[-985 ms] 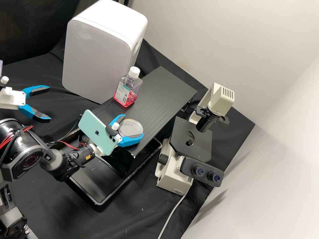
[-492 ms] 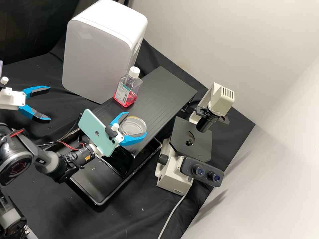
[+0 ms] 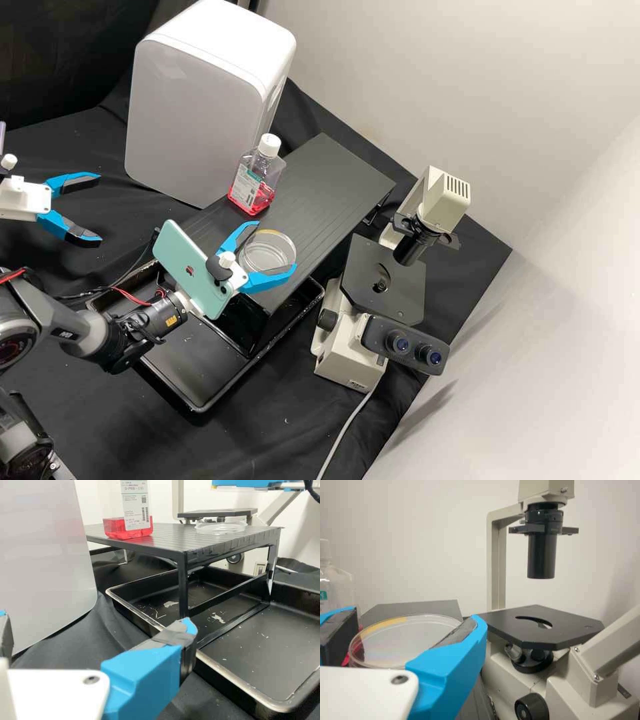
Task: Remove the lid from the petri dish
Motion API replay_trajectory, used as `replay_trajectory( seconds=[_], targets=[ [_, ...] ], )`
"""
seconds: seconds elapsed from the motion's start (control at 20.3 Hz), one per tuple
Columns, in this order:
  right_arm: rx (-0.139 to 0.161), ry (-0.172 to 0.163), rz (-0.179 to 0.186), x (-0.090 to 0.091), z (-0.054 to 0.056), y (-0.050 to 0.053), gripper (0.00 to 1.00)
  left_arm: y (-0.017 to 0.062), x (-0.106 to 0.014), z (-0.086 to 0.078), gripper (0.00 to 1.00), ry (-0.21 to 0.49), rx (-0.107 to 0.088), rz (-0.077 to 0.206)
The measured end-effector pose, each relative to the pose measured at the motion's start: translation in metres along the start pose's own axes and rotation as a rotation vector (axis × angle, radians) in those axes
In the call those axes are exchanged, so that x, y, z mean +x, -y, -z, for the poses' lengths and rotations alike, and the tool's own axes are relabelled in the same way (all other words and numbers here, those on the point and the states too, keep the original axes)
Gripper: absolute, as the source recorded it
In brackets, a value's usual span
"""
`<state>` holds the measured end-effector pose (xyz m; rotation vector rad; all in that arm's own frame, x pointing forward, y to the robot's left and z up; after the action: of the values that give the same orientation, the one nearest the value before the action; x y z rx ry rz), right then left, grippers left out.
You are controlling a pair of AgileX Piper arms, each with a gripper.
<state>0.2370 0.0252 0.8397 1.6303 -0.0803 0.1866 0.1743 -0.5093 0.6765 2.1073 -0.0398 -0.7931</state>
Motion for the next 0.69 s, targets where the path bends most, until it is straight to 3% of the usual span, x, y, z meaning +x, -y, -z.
replay_trajectory(
  seconds=[0.3, 0.49, 0.69],
  targets=[
    [0.001, -0.001, 0.004, 0.000, 0.000, 0.001, 0.00, 0.0001, 0.000, 0.000, 1.00, 0.001, 0.000, 0.000],
    [0.006, -0.035, 0.043, -0.001, 0.009, 0.011, 0.00, 0.0001, 0.000, 0.000, 1.00, 0.001, 0.000, 0.000],
    [-0.025, -0.069, 0.083, -0.002, 0.020, 0.024, 0.00, 0.0001, 0.000, 0.000, 1.00, 0.001, 0.000, 0.000]
  ],
)
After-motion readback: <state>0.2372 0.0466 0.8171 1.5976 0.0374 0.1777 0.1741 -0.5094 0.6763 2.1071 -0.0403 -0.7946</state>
